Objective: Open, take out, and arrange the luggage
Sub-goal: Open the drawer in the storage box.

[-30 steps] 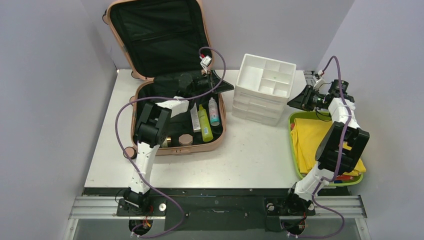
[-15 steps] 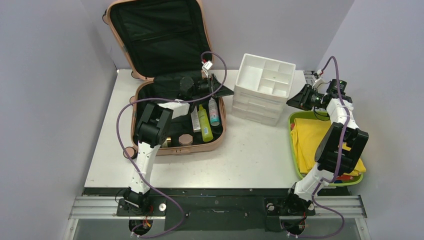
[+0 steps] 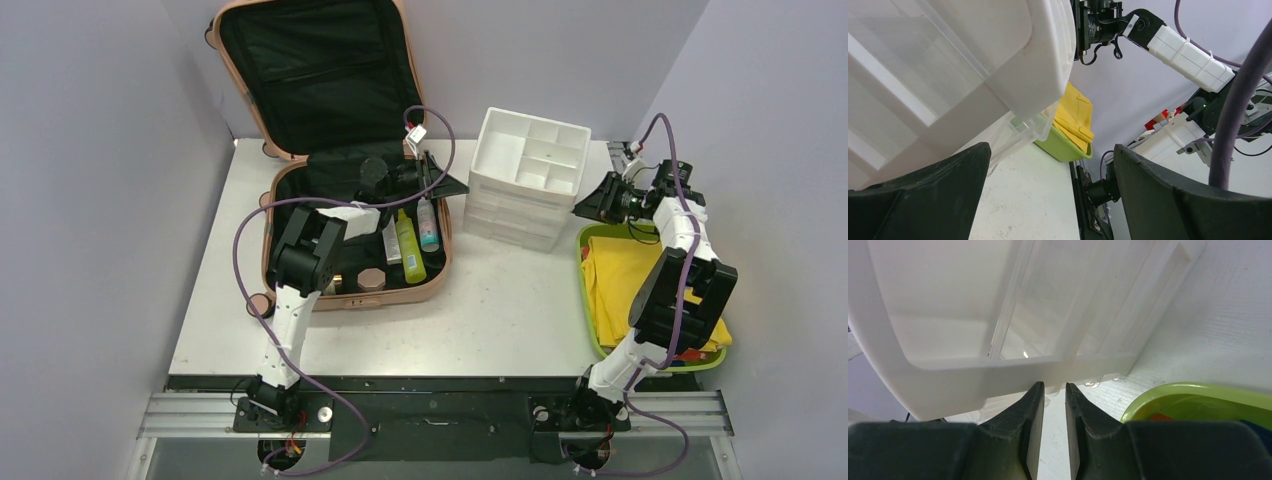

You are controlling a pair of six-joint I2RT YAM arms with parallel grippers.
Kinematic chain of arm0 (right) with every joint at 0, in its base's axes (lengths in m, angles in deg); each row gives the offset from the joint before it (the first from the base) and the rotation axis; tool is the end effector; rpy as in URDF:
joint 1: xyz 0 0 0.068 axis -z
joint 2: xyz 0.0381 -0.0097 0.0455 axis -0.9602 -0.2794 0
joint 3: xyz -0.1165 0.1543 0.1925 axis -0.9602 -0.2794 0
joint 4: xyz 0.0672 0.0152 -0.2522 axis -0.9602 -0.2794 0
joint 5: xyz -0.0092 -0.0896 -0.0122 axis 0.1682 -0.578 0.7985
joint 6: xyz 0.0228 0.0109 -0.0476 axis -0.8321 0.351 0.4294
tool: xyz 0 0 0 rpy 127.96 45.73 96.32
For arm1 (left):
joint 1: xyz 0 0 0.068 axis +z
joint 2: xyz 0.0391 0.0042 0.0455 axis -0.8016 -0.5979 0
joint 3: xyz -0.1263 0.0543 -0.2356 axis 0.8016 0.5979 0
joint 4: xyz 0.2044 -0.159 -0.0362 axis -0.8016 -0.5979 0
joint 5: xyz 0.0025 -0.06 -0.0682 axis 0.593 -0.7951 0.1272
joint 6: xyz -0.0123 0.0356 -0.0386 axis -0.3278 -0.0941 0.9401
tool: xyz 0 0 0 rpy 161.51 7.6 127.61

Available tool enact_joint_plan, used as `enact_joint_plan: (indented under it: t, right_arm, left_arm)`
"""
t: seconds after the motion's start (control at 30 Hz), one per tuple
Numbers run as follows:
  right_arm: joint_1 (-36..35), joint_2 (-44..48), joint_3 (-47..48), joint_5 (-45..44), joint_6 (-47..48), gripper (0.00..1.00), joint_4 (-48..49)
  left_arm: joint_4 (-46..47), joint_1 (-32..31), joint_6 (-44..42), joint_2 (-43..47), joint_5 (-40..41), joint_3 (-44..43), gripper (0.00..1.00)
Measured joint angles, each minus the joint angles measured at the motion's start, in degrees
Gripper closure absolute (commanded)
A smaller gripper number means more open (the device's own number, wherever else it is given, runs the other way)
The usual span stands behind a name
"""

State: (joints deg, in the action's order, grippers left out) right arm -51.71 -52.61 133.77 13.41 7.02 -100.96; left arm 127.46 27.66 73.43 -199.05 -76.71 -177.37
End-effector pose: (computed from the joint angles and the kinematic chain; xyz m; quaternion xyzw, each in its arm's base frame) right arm 0.3486 -0.1087 0.2616 0.0446 0.8487 0.4153 0.3245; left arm 0.4499 -0.2493 0.2079 0.1702 0.6062 -0.7307 0.2638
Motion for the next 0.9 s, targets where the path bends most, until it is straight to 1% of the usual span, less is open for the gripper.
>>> enact_joint_plan:
  t: [0.33, 0.5, 0.6, 0.73, 0.9]
  right_arm:
    - [-0.22, 0.0, -0.04, 1.03, 7.41, 0.81, -7.37]
    - [-1.27, 0.0, -0.04, 1.57, 9.22, 0.81, -8.7]
    - [-1.81, 0.0, -0.09, 1.46, 7.67, 0.81, -7.1]
    - [-1.86, 0.0, -0.83, -0.07, 2.86, 0.81, -1.75]
    - [-1.46, 0.0, -0.68, -2.27, -2.01, 0.81, 3.56]
  left_arm:
    - [0.44, -0.17, 0.22, 1.25, -0.33, 0.0, 0.1]
    - [0.52, -0.22, 0.15, 1.36, -0.46, 0.0, 0.1]
    - [0.5, -0.24, -0.07, 1.36, -0.46, 0.0, 0.1]
    - [0.07, -0.42, -0.96, 1.33, -0.48, -0.37, 0.1]
    - [-1.4, -1.09, -2.21, -0.42, -0.61, -5.16, 0.1]
